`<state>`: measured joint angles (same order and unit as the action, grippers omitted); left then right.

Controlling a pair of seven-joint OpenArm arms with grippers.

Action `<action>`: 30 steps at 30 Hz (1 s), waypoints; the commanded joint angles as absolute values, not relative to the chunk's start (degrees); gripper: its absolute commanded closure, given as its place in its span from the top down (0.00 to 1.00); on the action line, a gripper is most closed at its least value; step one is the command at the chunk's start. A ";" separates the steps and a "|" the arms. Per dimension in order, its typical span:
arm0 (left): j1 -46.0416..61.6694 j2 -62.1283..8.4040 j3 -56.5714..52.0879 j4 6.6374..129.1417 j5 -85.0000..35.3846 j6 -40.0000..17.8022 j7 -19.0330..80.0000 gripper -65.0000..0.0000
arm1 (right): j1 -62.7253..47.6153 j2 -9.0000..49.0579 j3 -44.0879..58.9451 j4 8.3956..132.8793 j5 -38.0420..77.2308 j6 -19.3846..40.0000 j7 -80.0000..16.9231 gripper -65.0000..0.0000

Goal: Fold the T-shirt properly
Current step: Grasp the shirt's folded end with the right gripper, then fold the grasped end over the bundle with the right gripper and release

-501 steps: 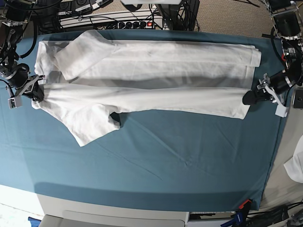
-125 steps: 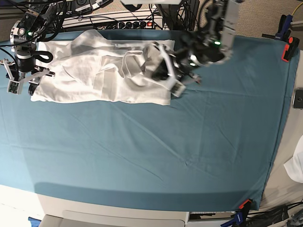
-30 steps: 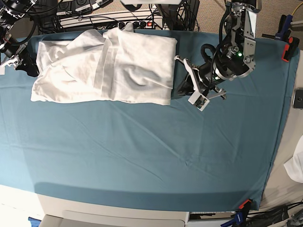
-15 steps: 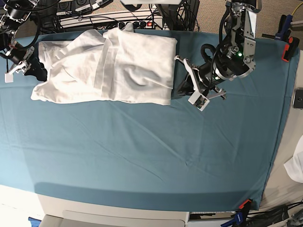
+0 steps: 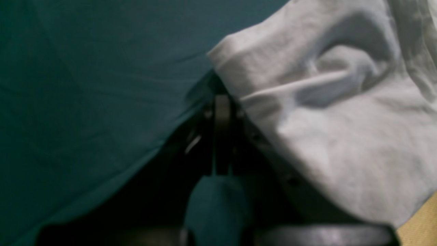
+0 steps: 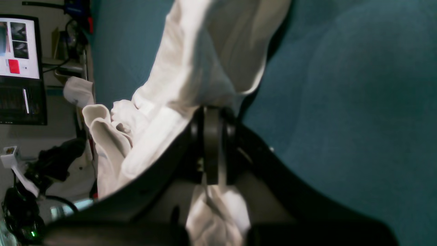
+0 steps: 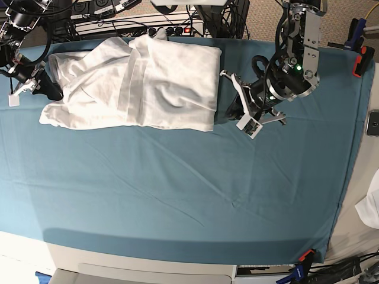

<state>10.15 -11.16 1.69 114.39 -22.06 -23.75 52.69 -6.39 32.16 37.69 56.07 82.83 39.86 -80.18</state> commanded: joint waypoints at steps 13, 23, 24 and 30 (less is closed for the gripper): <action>9.85 -11.62 -11.16 115.52 -24.40 -23.75 51.70 0.01 | -17.10 24.16 37.87 100.25 80.55 40.00 -80.00 0.00; 12.12 -11.62 -13.67 115.52 -27.14 -23.81 52.07 0.01 | -26.79 6.94 37.67 126.30 68.75 40.00 -73.14 0.00; 12.21 -11.62 -13.69 115.52 -27.11 -23.81 52.05 0.01 | -26.92 5.56 37.15 127.15 67.96 40.00 -72.27 0.00; 12.27 -12.23 -13.67 115.50 -27.33 -23.83 52.01 0.01 | -26.68 2.00 26.35 127.48 55.90 40.00 -66.22 0.00</action>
<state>12.69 -11.68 -13.54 114.39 -26.46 -23.77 53.12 -26.83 1.87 26.00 126.50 53.89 39.88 -68.01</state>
